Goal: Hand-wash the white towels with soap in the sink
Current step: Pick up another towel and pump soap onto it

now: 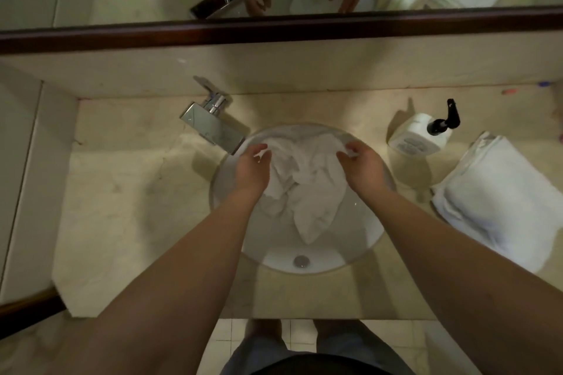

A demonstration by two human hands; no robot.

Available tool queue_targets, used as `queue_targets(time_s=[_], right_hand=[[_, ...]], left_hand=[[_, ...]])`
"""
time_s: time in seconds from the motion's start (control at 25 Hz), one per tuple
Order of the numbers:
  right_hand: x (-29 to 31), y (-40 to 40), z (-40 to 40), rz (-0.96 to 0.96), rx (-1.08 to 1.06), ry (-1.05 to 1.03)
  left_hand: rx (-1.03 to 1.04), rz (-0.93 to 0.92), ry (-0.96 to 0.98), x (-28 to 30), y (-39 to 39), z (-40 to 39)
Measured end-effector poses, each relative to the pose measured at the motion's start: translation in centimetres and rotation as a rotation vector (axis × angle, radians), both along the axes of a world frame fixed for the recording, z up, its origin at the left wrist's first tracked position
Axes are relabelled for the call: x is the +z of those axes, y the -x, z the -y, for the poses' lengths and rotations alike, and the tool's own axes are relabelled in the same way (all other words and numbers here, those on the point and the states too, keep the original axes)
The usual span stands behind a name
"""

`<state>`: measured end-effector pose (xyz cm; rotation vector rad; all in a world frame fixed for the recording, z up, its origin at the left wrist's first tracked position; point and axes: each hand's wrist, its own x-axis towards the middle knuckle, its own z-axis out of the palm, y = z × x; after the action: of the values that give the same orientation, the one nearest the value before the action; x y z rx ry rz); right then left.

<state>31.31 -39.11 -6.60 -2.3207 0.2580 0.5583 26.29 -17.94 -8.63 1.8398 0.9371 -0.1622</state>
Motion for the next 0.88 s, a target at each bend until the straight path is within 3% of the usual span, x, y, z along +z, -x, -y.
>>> queue_targets(time_s=[0.28, 0.64, 0.88], right_hand=[[3.3, 3.2, 0.2, 0.0, 0.089, 0.083], [7.6, 8.0, 0.7, 0.132, -0.066, 0.104], [8.9, 7.0, 6.7, 0.153, -0.205, 0.076]], left_hand=[[-0.322, -0.065, -0.047, 3.7, 2.7, 0.0], [-0.539, 0.159, 0.095, 8.1, 1.4, 3.5], [-0.639, 0.169, 0.123, 8.3, -1.7, 8.4]])
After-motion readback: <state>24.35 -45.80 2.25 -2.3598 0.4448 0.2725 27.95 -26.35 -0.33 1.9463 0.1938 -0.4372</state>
